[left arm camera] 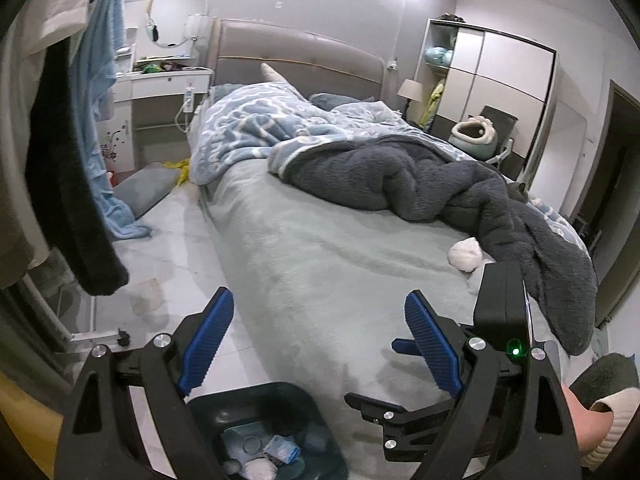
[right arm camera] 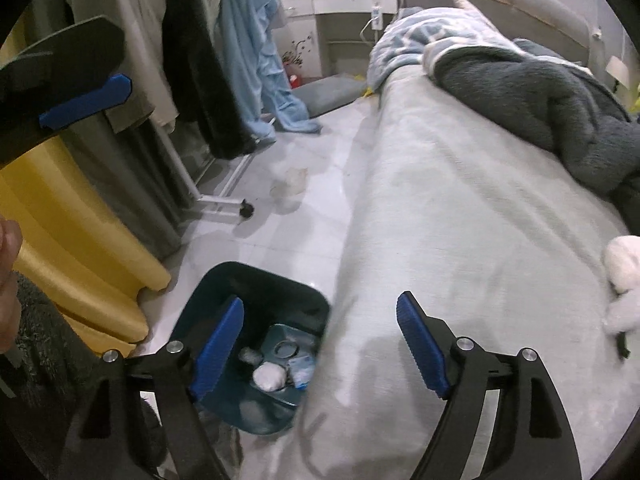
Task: Collect trash
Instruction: 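Move both tools back toward the bubble wrap and black strap on the bed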
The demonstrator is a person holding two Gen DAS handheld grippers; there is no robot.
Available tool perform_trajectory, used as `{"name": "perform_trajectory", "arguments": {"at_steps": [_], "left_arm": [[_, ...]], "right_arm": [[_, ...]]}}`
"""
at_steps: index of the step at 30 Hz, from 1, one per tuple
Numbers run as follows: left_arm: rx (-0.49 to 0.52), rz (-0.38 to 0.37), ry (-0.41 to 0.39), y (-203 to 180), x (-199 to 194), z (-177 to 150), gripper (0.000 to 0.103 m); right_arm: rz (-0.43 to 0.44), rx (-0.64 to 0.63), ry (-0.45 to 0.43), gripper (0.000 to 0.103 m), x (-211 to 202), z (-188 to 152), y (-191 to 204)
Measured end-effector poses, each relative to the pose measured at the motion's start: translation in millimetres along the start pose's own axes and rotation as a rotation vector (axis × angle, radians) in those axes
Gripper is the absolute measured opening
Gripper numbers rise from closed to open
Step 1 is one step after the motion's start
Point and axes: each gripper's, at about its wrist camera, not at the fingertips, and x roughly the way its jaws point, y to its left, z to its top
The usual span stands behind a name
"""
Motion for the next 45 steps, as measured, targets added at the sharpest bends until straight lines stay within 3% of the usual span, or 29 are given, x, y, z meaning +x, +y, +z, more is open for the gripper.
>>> {"name": "perform_trajectory", "arguments": {"at_steps": [18,27,45], "left_arm": [[0.061,-0.107,0.029,-67.0,43.5,6.8,0.089],[0.098,-0.149,0.062,-100.9,66.0,4.2,0.089],[0.118,-0.273,0.141,-154.6,123.9,-3.5,0.086]], "right_arm": [[-0.123,0.095,-0.124,0.082,-55.0,-27.7,-98.2],[-0.145,0.162,-0.16,0.082,-78.5,-50.6,-144.1],[-0.142,0.159,-0.165,0.082,-99.2,-84.3,-210.6]]}}
